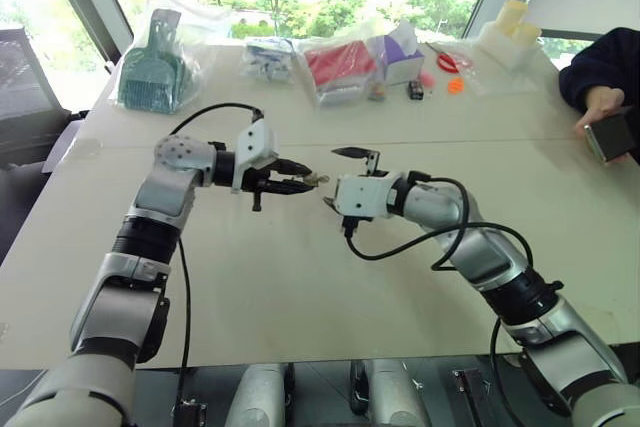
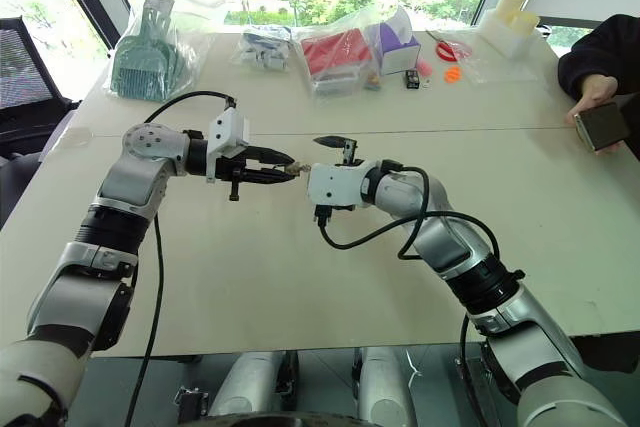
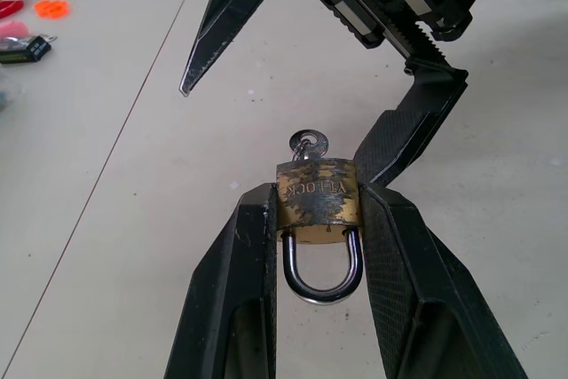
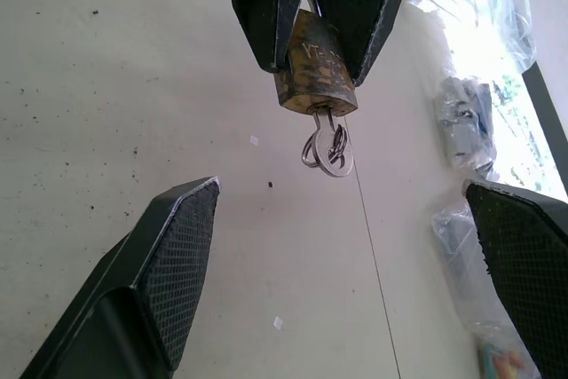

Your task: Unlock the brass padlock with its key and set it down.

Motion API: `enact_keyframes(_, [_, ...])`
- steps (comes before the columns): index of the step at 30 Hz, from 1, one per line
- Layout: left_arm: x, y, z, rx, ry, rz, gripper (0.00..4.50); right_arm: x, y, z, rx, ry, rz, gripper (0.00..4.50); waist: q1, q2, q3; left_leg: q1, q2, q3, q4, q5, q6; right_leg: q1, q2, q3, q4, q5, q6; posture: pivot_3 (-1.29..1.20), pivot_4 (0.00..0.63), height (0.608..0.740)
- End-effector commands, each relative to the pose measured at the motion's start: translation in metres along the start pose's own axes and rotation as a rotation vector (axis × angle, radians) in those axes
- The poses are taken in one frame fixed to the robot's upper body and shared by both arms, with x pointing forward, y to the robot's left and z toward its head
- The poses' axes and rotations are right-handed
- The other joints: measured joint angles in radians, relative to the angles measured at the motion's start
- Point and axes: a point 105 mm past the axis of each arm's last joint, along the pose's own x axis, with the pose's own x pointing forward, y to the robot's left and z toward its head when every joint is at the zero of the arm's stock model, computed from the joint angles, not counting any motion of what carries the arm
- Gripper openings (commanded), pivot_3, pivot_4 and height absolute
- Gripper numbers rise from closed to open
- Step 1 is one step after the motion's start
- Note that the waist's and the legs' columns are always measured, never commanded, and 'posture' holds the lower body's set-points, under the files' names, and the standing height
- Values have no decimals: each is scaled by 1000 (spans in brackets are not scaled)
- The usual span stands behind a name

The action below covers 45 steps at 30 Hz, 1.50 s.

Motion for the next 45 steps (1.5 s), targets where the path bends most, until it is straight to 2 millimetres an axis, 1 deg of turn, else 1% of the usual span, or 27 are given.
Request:
enact_keyframes(1, [-2,5,13,49,-27,19,737,1,-15,14,-43,-45,-46,3169,0,0,0,0,0,0,0,0,0,0,0,0,0,0,0,0,150,740])
enact_keyframes(2, [-2,4,13,50,-27,18,737,1,-15,16,-45,-49,-48,2763,-1,0,0,0,0,0,0,0,0,0,0,0,0,0,0,0,150,740])
enact_keyframes(3, [-2,4,12,51,-25,17,737,2,-16,17,-46,-53,-50,2142,0,0,0,0,0,0,0,0,0,0,0,0,0,0,0,0,150,740])
enact_keyframes(4, [-1,4,12,51,-24,15,737,3,-16,18,-49,-57,-52,1648,0,0,0,0,0,0,0,0,0,0,0,0,0,0,0,0,150,740])
enact_keyframes(5, [-1,3,12,51,-24,13,737,3,-16,19,-51,-59,-53,1017,0,0,0,0,0,0,0,0,0,0,0,0,0,0,0,0,150,740])
enact_keyframes(6, [-1,3,12,51,-24,13,737,3,-17,20,-52,-60,-53,495,0,0,0,0,0,0,0,0,0,0,0,0,0,0,0,0,150,740])
enact_keyframes(7, [-1,4,12,52,-23,14,737,4,-17,21,-52,-62,-54,63,0,0,0,0,0,0,0,0,0,0,0,0,0,0,0,0,150,740])
enact_keyframes(11, [0,4,10,67,-15,18,737,5,-16,24,-64,-69,-40,19,0,0,0,0,0,0,0,0,0,0,0,0,0,0,0,0,150,740])
enact_keyframes(15, [1,3,12,127,-11,28,737,5,-12,23,-41,-66,2,19,0,0,0,0,0,1,0,0,0,0,0,0,0,0,0,0,150,740])
enact_keyframes(16, [1,4,13,154,-10,36,737,5,-10,22,-31,-65,25,19,0,0,0,0,0,1,0,0,0,0,0,0,0,0,0,0,150,740])
enact_keyframes(21, [6,11,30,364,-67,116,737,4,-2,24,155,-85,184,19,1,0,0,0,0,1,0,0,0,0,0,0,0,0,0,0,150,740])
enact_keyframes(23, [7,12,34,481,-63,132,737,4,-5,27,225,-92,224,19,1,0,0,0,0,1,0,0,0,0,0,0,0,0,0,0,150,740])
enact_keyframes(25, [7,13,36,531,-64,135,737,3,-9,30,235,-98,233,19,0,0,0,0,0,1,0,0,0,0,0,0,0,0,0,0,150,740])
enact_keyframes(27, [6,16,36,497,-74,147,737,4,-17,29,207,-92,187,19,0,0,0,0,0,2,0,0,0,0,0,0,0,0,0,0,150,740])
enact_keyframes(29, [4,19,33,403,-83,143,737,4,-30,24,55,-80,75,19,0,0,0,0,0,2,0,0,0,0,0,0,1,0,0,0,150,740])
enact_keyframes(30, [2,19,31,333,-89,133,737,3,-32,22,-17,-80,36,19,0,0,0,0,0,2,0,0,0,0,0,0,1,0,0,0,150,740])
enact_keyframes(32, [-3,17,25,198,-98,95,737,-1,-33,17,-167,-85,-16,19,0,0,0,0,0,3,0,0,0,0,0,0,1,0,0,0,150,740])
enact_keyframes(34, [-6,14,23,116,-100,57,737,-3,-31,14,-249,-105,-38,19,-2,0,0,0,0,3,0,0,0,0,0,0,1,0,0,0,150,740])
enact_keyframes(37, [-13,8,20,32,-100,-5,737,-10,-28,17,-322,-170,-67,985,-5,0,0,0,0,3,0,0,0,0,0,0,1,0,1,0,150,740])
enact_keyframes(38, [-14,7,20,9,-100,-15,737,-12,-28,20,-350,-198,-79,1565,-6,0,0,0,0,3,0,0,0,0,0,0,1,0,1,0,150,740])
enact_keyframes(40, [-15,7,22,-16,-106,-36,737,-15,-26,27,-379,-256,-85,2461,-6,0,0,0,0,3,0,0,-1,0,0,0,1,0,1,0,150,740])
enact_keyframes(41, [-16,7,23,-22,-108,-45,737,-16,-26,29,-388,-276,-86,3085,-6,0,0,0,0,3,0,0,-1,0,0,0,1,0,1,0,150,740])
enact_keyframes(42, [-16,7,26,-28,-114,-55,737,-16,-25,31,-396,-292,-80,3500,-6,0,0,0,0,3,0,0,-1,0,0,0,1,0,1,0,150,740])
enact_keyframes(43, [-16,7,28,-32,-120,-62,737,-17,-25,32,-407,-303,-76,4082,-6,0,0,0,0,3,0,0,-1,0,0,0,1,0,1,0,150,740])
enact_keyframes(45, [-16,7,33,-40,-132,-84,737,-17,-25,33,-435,-321,-69,4082,-5,0,0,0,0,3,0,1,-1,0,0,0,1,0,1,0,150,740])
